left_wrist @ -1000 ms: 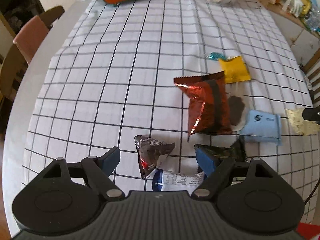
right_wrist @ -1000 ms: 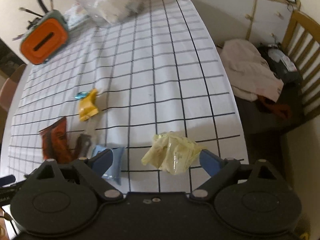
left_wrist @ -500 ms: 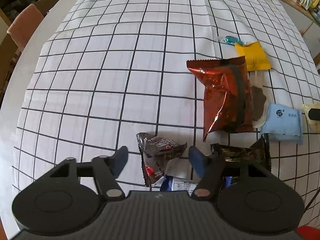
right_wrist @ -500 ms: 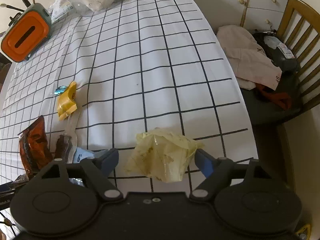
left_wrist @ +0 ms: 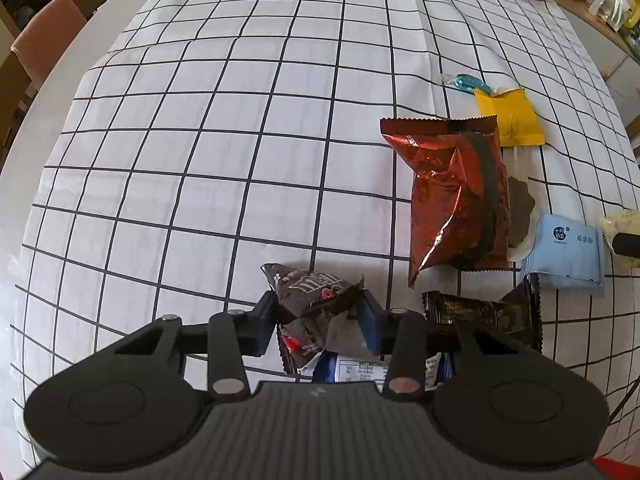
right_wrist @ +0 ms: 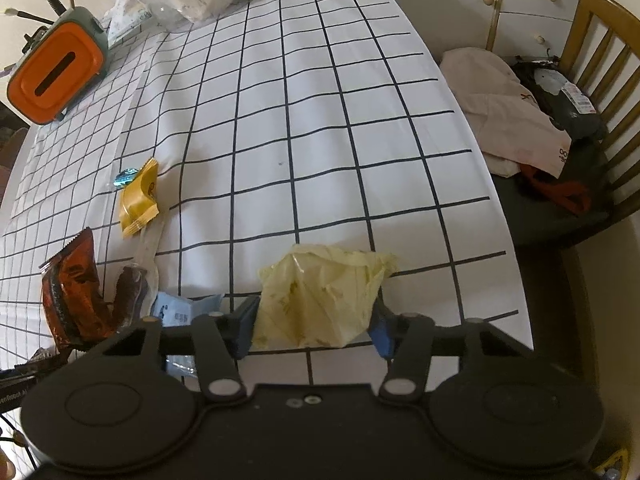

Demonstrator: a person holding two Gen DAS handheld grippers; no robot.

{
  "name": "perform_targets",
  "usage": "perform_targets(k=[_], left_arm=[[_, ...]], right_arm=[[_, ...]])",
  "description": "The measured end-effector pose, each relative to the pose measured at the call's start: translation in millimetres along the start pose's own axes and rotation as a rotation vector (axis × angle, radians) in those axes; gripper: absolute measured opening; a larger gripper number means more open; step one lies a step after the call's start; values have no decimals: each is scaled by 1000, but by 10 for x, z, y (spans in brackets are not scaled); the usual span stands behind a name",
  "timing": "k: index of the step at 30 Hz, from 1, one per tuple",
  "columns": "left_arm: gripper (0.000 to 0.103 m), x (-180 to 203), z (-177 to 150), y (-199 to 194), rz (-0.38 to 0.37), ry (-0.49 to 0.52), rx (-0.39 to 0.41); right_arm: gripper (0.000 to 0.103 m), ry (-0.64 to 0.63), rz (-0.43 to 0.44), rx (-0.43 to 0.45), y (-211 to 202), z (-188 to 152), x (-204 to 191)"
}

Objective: Organize snacks
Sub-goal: 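Grasp the brown candy packet with the left gripper while the right grasps the yellow wrapper, then carry both packets into the white box and open both grippers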

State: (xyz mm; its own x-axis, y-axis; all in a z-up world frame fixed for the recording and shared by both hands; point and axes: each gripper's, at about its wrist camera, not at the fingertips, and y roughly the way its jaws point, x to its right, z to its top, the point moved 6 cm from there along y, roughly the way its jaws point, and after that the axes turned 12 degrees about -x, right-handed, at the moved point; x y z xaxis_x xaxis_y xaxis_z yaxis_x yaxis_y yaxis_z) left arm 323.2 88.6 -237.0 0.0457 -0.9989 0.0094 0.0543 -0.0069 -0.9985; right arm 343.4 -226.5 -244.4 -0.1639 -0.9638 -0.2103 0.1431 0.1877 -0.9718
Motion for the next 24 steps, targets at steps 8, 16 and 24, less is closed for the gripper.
perform_targets(k=[8, 16, 24], left_arm=[[38, -29, -20, -37, -11, -21, 7], [38, -59, -68, -168, -28, -35, 26], [38, -88, -214, -482, -55, -39, 64]], right_arm=[[41, 4, 20, 12, -72, -58, 0], [41, -12, 52, 47, -304, -157, -52], [41, -67, 97, 93, -707, -326, -159]])
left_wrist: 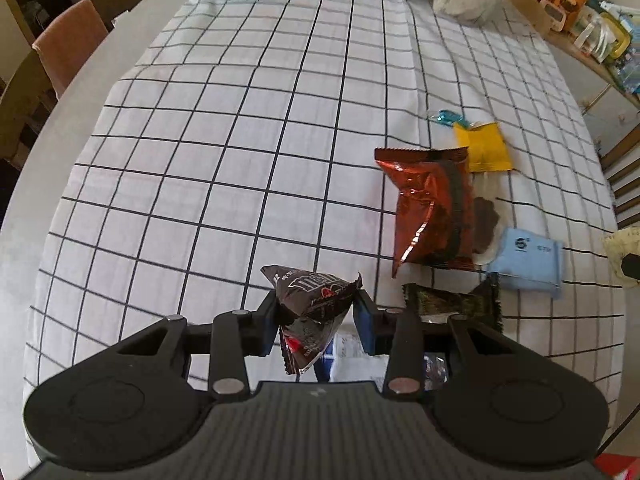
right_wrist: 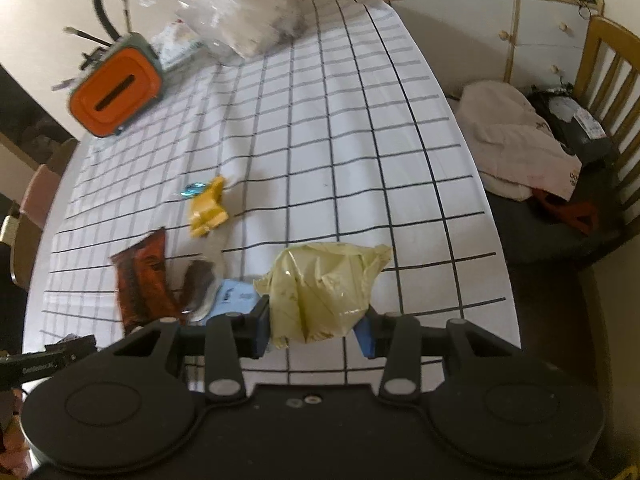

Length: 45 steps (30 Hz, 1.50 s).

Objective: Organize snacks
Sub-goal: 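Carry both packets into the white box and open both grippers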

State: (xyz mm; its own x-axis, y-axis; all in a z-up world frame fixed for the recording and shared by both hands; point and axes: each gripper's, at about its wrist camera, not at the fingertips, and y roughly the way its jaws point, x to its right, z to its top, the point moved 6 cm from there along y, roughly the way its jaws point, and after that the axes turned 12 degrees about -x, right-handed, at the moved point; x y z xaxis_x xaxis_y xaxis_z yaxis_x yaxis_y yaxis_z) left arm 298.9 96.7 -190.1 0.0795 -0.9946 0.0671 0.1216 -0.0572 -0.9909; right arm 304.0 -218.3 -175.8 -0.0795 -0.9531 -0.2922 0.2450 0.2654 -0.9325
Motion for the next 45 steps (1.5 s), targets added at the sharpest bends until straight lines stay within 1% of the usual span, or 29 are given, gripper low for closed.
perform_targets(k=[11, 19, 24, 29, 34, 40, 43, 45], left_arm=[[38, 146, -344, -635, -27, 28, 74], [38, 354, -721, -1071, -61, 84, 106], [38, 525, -988, -1239, -98, 132, 113], [38, 722, -1240, -1274, -116, 177, 81], [38, 898, -1470, -1209, -123, 206, 46], [38, 1050, -1669, -971, -101, 210, -17], [38, 1113, -1755, -854, -105, 216, -48], [38, 1141, -1804, -772, -88, 220, -60]], right_arm=[[41, -100, 80, 52, -587, -349, -276], [41, -174, 130, 62, -954, -689, -389], [41, -226, 159, 59, -1125, -939, -438], [41, -262, 176, 37, -1190, -1188, -460], [41, -303, 179, 0, -1160, -1447, -511], [40, -339, 160, -86, -927, -1782, -583], [40, -353, 152, -124, -812, -1935, -622], [40, -363, 141, -143, -742, -2029, -639]])
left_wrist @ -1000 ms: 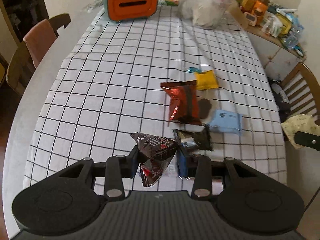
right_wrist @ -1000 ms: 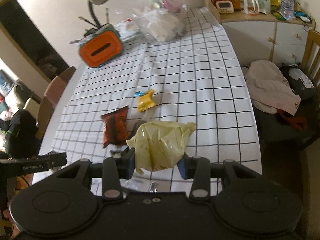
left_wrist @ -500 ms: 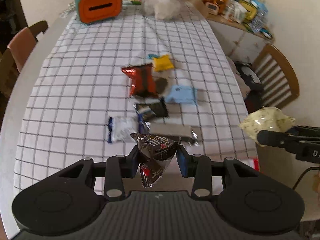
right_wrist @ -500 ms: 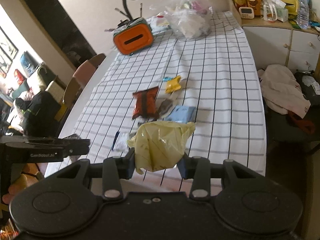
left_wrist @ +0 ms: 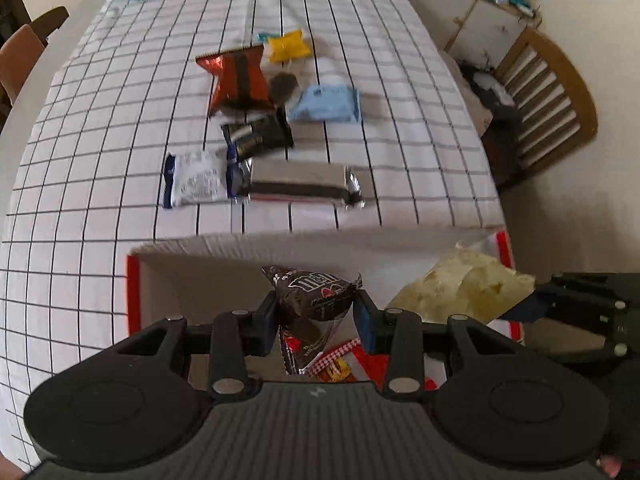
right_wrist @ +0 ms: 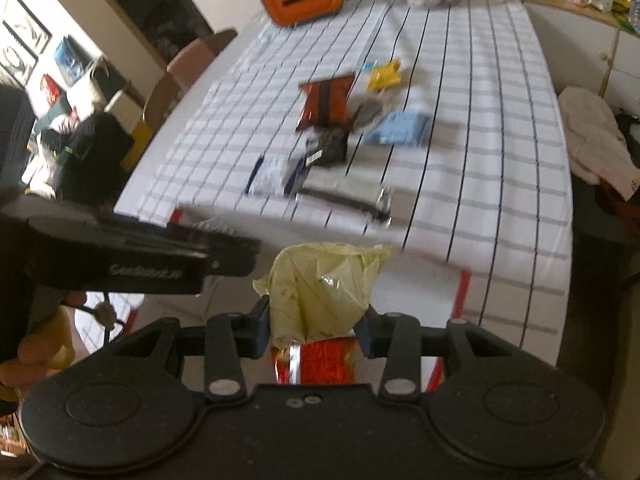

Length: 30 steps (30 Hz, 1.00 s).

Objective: Organize snacks
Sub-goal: 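Carry both packets into the white box and open both grippers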

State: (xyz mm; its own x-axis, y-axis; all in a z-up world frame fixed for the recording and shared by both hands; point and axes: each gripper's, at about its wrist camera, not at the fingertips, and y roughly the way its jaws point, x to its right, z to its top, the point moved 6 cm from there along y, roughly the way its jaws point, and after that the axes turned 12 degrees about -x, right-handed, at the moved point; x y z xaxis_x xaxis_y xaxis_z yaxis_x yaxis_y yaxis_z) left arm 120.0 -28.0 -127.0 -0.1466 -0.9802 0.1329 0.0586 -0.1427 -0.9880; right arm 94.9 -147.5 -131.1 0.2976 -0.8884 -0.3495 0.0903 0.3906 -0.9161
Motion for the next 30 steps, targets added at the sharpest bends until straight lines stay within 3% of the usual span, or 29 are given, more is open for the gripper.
perform_targets(k=[15, 30], left_arm=[[38, 98, -56, 540, 80, -18, -127], [39, 91, -49, 842, 82, -28, -198]], right_arm=[[40, -4, -67, -105, 507, -190, -40], [43, -13, -102, -135, 678, -192, -7]])
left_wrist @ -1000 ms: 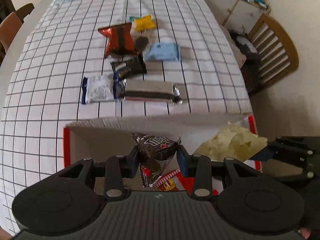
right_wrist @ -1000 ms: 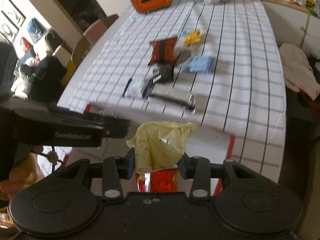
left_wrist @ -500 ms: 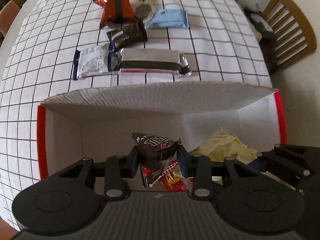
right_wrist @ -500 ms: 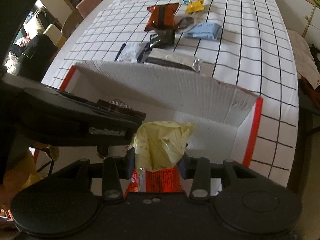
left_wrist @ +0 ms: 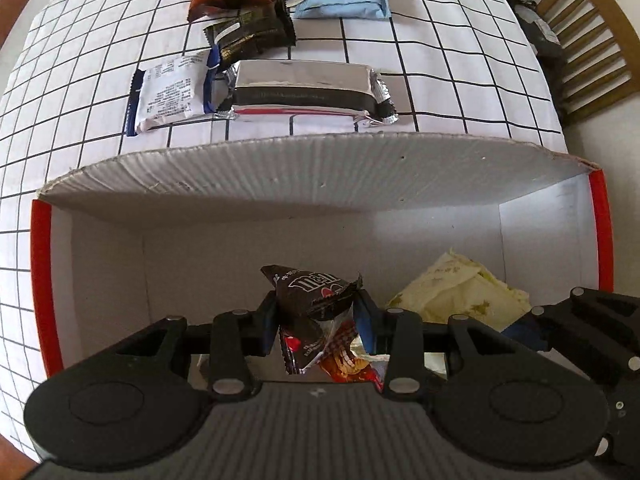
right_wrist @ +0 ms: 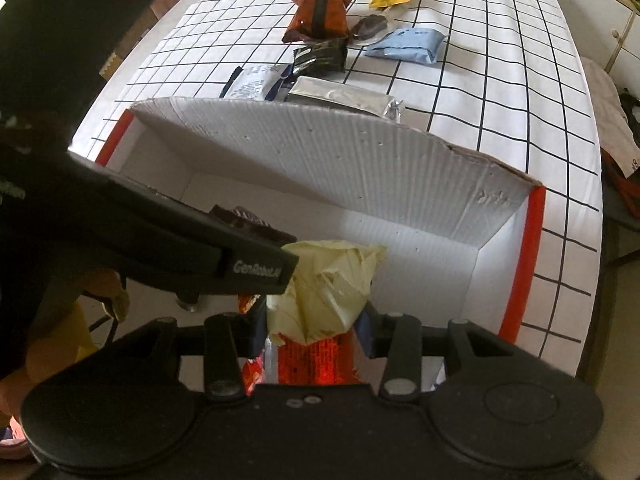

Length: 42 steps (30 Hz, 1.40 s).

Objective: Organize snacks
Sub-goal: 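Carry both packets into the white box and open both grippers, then move both grippers back toward the remaining snacks on the table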

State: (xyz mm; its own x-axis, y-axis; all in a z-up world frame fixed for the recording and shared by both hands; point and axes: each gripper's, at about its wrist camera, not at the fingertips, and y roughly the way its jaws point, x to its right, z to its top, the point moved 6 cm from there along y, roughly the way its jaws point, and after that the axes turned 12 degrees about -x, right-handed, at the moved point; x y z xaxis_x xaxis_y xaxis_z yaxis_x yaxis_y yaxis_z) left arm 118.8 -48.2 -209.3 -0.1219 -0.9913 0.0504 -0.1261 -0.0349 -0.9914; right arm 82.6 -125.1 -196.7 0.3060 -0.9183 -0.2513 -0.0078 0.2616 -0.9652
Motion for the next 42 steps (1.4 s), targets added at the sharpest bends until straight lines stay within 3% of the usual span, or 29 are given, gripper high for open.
perform_targets(k=[7, 15, 21, 26, 32, 37, 42], left_arm=[[40, -27, -15, -52, -25, 13, 10], [50, -60, -76, -249, -35, 38, 63], [51, -95, -125, -484, -37, 51, 131], [59, -164, -169, -702, -48, 39, 197], [62, -245, -176, -983, -44, 33, 287], [77, -328, -130, -1251, -41, 33, 373], [80, -487, -16, -1432, -53, 2, 425]], right_arm=[[47, -14, 21, 1, -49, -7, -25], [56, -14, 59, 16, -169, -37, -41], [62, -20, 69, 66, -406, -47, -35], [63, -10, 89, 107, -617, -42, 0], [76, -29, 88, 179, -891, 33, 28], [81, -39, 82, 231, -1088, 157, 78], [93, -43, 64, 279, -1223, 338, 144]])
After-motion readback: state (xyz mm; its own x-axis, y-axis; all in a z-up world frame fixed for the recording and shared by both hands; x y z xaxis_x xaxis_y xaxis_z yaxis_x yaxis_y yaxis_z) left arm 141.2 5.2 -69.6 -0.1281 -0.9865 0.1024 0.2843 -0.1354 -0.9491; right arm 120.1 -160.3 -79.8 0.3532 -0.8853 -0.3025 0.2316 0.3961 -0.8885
